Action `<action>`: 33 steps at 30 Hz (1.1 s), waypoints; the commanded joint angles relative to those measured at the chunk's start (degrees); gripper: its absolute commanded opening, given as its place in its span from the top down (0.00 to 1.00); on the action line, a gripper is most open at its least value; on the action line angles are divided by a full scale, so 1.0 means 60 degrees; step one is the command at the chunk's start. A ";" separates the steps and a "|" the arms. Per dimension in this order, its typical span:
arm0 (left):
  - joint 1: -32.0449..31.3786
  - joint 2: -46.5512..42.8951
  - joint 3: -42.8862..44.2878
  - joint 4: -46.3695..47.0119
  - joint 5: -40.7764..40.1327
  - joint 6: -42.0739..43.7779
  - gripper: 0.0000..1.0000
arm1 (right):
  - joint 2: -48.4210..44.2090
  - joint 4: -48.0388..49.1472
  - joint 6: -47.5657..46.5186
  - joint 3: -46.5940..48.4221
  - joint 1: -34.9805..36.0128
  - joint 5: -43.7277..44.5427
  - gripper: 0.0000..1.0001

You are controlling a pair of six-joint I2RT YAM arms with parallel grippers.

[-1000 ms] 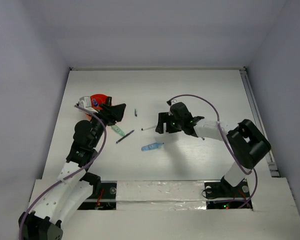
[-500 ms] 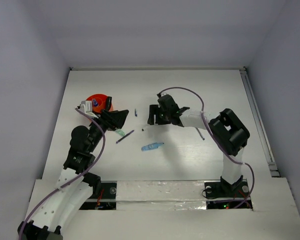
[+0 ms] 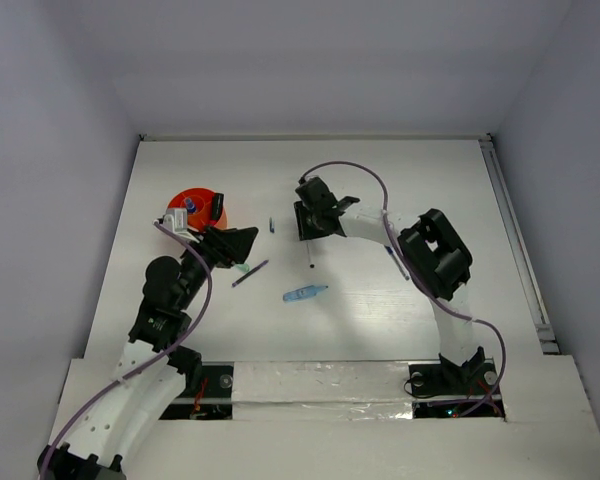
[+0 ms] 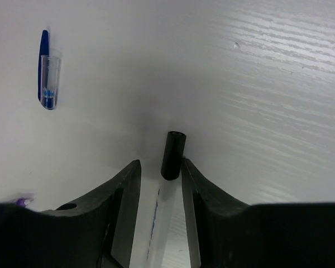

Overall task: Sort the stationery into containers
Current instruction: Pick up the pen from the center of the board.

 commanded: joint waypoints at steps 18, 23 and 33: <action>-0.0027 0.0858 -0.0139 0.0449 0.1130 -0.0232 0.35 | -0.1105 0.0544 -0.1217 -0.0441 0.0261 0.0277 1.00; -0.0027 0.1342 -0.0227 0.1223 0.2212 -0.0423 0.48 | -0.3086 0.2377 -0.1292 -0.1804 0.0261 -0.1010 1.00; -0.0436 0.2821 -0.0505 0.2850 0.3168 -0.0965 0.62 | -0.5329 0.4516 -0.0399 -0.3473 0.0261 -0.3471 1.00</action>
